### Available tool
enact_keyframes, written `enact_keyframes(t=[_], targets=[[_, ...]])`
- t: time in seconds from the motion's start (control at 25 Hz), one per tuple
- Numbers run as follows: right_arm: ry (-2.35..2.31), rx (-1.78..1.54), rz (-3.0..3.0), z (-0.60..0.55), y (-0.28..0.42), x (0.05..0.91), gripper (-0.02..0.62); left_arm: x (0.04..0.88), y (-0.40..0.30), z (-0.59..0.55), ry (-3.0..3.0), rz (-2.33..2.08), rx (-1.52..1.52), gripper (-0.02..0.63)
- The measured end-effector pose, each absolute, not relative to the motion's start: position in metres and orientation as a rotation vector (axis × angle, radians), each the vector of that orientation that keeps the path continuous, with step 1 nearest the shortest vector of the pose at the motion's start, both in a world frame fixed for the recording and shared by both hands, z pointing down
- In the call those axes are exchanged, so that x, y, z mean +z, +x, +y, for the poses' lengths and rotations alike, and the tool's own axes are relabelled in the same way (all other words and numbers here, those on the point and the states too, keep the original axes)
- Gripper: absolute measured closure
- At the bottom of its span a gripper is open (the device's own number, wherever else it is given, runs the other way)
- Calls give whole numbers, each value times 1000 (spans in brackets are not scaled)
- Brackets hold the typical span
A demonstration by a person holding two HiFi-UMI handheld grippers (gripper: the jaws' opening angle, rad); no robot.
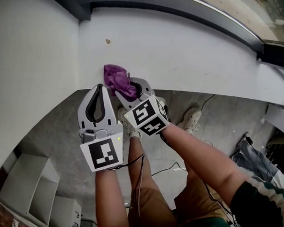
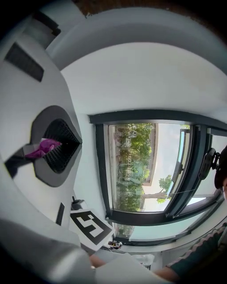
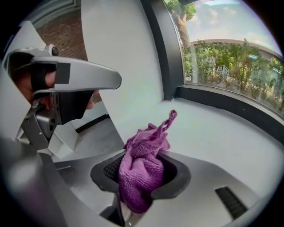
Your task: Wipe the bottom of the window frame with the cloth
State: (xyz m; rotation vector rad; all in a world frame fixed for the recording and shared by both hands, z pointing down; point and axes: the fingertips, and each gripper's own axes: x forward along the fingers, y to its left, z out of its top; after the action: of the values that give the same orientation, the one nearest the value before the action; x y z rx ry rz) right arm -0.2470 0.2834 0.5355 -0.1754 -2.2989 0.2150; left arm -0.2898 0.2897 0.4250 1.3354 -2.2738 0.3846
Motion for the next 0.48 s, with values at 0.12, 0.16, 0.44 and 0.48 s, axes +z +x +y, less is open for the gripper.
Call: enact_keyframes(t=[0.12,0.16,0.44,0.48], targets=[[-221,215,-2309,296,-263,534,445,423,-298,299,1314,-2288,386,600],[-233,212,-2312,299,-267,534,445,422,-301,303,1303,-2295,384,601],[-308,196,-2318,319,-292,533,445,420,-318,330,1246,-2320,397,600],[-321,187,-2318,321,-295,533,445,421,-318,332,1235,-2320,394,600]])
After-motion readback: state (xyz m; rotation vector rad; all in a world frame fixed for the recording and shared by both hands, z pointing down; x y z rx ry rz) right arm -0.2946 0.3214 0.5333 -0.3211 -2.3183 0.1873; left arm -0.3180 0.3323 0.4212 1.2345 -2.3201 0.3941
